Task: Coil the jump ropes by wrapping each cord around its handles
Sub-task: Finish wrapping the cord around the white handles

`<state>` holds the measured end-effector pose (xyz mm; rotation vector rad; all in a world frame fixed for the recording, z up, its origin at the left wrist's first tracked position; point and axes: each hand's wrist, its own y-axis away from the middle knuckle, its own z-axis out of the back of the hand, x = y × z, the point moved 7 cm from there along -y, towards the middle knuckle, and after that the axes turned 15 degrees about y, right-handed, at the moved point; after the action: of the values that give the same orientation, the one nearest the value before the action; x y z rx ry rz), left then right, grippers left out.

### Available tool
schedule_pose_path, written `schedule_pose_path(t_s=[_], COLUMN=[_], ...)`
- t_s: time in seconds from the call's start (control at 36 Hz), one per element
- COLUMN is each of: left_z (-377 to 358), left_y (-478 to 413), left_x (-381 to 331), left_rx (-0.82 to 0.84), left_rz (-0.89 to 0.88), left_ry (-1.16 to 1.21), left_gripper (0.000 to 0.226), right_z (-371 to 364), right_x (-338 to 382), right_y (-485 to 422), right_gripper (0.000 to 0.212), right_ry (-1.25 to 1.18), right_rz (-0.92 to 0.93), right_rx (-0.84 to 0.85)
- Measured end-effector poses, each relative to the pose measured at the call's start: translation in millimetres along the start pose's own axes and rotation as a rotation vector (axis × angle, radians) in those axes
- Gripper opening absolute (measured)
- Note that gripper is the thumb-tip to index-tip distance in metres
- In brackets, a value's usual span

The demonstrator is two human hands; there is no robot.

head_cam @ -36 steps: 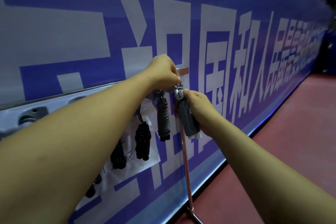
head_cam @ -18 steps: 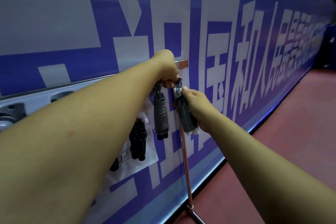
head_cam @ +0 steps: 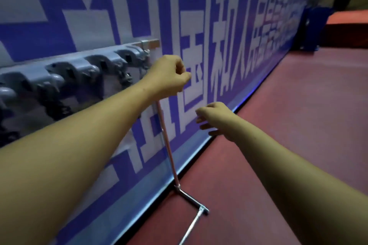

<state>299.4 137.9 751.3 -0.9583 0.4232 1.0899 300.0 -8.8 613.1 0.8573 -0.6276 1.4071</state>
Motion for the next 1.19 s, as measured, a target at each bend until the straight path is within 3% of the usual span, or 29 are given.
schedule_pose_path(t_s=[0.11,0.33,0.56,0.78,0.83,0.86,0.92,0.97,1.06,1.19], left_z=[-106,-347,-557,-665,-680,-686,-694,-700,-710,-722], left_y=[44,152,321,512,554,573,598,617,628,628], left_x=[22,71,176,264,276,280,286,292,297,295], left_rx=[0.285,0.633,1.018,1.412,1.498,1.529,1.557,1.550,1.473,1.405], left_rz=[0.119,0.254,0.480,0.436,0.408,0.391,0.343,0.286,0.195,0.067], left_ry=[0.065,0.193,0.121,-0.124,-0.163,-0.181,-0.237,-0.306,-0.422,-0.468], left_gripper=[0.022,0.020,0.019,0.014,0.012,0.007,0.011,0.027,0.037,0.022], right_z=[15,35,-29,-118,-137,-146,-160,-173,-183,-185], right_x=[-81,-307,-570,-742,-770,-784,-807,-822,-838,-849], right_y=[34,100,179,263,283,293,311,322,329,324], right_gripper=[0.017,0.011,0.010,0.024,0.017,0.012,0.045,0.057,0.052,0.025], right_ry=[-0.002,-0.015,0.096,0.318,0.307,0.298,0.273,0.268,0.301,0.424], right_rz=[-0.093,-0.378,-0.783,-1.043,-1.108,-1.147,-1.237,-1.271,-1.272,-1.224], right_rx=[-0.025,-0.120,-0.017,0.190,0.215,0.210,0.199,0.205,0.172,0.138])
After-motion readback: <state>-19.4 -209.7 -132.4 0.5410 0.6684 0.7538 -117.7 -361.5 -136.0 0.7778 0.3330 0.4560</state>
